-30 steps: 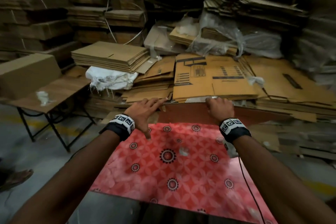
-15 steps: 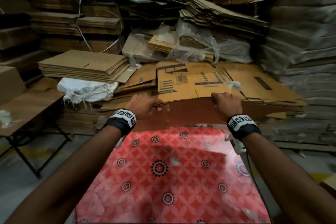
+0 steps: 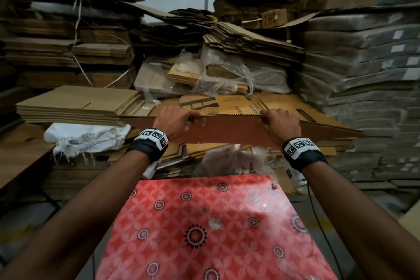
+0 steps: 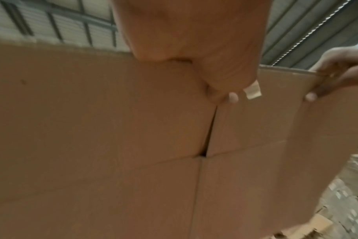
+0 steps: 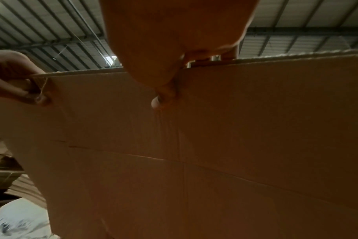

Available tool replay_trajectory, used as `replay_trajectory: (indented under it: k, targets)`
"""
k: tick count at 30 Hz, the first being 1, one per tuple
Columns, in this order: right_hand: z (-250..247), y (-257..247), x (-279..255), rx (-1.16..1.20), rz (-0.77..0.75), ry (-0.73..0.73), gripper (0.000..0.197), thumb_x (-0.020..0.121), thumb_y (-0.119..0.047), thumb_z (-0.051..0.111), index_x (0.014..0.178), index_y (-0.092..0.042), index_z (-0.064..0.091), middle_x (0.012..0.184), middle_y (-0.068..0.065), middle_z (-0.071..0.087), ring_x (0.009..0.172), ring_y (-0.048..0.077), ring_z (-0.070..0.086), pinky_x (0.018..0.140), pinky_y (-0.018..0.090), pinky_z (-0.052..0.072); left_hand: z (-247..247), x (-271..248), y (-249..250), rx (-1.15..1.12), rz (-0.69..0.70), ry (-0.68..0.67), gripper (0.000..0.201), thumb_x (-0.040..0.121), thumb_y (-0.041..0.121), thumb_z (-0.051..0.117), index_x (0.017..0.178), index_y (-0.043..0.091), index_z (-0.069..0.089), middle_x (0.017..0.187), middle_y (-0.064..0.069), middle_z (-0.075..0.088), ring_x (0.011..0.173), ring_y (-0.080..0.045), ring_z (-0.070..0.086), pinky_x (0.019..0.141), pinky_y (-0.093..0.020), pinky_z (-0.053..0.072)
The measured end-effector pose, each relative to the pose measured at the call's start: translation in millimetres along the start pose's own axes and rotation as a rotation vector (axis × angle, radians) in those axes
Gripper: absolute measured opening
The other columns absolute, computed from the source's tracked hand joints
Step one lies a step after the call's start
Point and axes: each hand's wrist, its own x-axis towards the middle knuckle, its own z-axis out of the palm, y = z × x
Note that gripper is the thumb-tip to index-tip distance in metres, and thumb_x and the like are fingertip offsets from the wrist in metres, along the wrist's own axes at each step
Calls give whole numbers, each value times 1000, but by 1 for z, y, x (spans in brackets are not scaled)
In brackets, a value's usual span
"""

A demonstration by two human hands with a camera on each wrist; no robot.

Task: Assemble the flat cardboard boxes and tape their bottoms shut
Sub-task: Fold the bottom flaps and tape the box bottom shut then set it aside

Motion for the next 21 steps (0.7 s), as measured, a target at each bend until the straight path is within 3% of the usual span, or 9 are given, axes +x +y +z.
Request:
replay_trajectory:
  k: [5,8,11,14,18,21]
  targets:
    - [-26,2,10,109,-47,81,31,98,-47,60,128,-41,66,105,1,76,94,27,70,65,32,40,-19,4,-14,44,-19,97,41,95,29,60,134,42,61,98,-7,77,82,-31,70,65,-34,44]
    - [-41,1,22,94,-54,37,37,96,-47,62,133,-48,60,120,-2,72,108,28,67,75,39,47,-25,7,-22,29,-29,127,43,93,29,62,134,41,61,100,-5,77,83,-30,70,65,-34,44]
    - [-48,2,30,14,-39,43,36,103,-40,54,138,-46,59,117,6,70,106,33,65,76,40,43,-30,12,-24,-17,-3,189,35,91,30,62,126,37,66,100,-2,77,79,-29,71,62,-33,45]
    - [-47,2,40,-18,-25,128,36,105,-37,52,140,-46,58,109,8,73,99,34,67,72,38,37,-35,20,-27,-85,13,256,31,84,18,70,114,27,73,86,-8,77,65,-31,69,56,-36,49]
    - [-40,5,63,-7,9,110,38,104,-38,54,141,-44,57,112,11,73,103,36,67,80,43,48,-32,41,-33,-93,39,266,37,74,10,79,109,22,76,72,-10,72,54,-32,65,51,-37,53]
    - [-28,13,80,1,35,94,36,103,-37,55,139,-38,60,111,11,72,104,36,67,87,48,49,-26,69,-36,-50,30,224,40,82,17,72,121,28,71,85,-8,76,65,-32,67,55,-36,50]
